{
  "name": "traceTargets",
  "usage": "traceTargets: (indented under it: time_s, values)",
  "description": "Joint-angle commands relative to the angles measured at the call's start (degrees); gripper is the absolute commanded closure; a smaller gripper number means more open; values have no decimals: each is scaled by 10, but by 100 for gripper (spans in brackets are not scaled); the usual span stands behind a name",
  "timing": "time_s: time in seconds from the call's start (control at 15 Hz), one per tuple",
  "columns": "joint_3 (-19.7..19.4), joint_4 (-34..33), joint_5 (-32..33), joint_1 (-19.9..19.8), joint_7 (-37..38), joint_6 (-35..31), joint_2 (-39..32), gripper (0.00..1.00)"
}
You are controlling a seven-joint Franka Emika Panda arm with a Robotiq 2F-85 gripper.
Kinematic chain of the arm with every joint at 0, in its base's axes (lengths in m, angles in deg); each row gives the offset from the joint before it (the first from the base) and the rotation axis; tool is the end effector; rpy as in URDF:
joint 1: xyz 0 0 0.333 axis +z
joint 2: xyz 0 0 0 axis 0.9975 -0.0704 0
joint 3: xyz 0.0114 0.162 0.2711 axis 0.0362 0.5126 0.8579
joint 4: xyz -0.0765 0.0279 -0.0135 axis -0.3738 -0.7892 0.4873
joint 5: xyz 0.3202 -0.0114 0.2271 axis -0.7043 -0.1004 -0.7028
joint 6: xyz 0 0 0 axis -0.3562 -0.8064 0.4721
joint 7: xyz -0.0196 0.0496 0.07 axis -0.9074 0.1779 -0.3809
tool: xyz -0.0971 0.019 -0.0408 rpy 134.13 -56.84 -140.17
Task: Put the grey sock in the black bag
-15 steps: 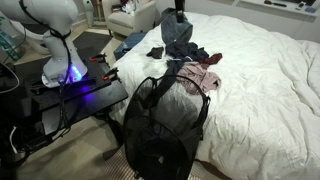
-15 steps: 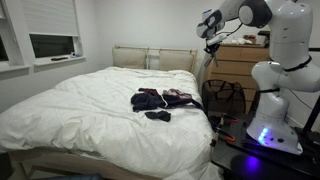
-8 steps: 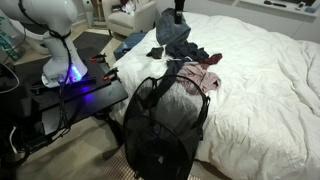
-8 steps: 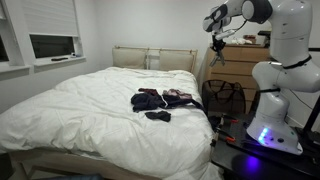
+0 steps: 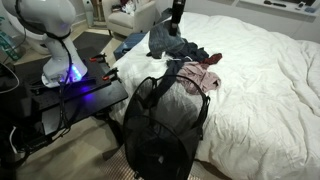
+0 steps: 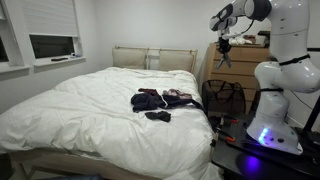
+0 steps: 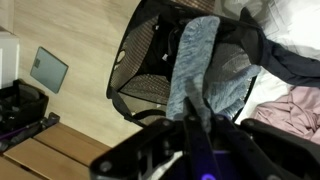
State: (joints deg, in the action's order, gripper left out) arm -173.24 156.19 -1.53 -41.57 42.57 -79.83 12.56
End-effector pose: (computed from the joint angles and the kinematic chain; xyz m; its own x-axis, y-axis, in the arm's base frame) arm 0.3438 -0.4275 0.5183 0.7013 -0.7125 -0.0230 -0.6842 -0.6819 0.2586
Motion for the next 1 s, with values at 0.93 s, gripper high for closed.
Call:
traceTargets:
  time_s: [0.93]
  values:
    - [589, -153, 5, -620, 47, -44, -100, 98]
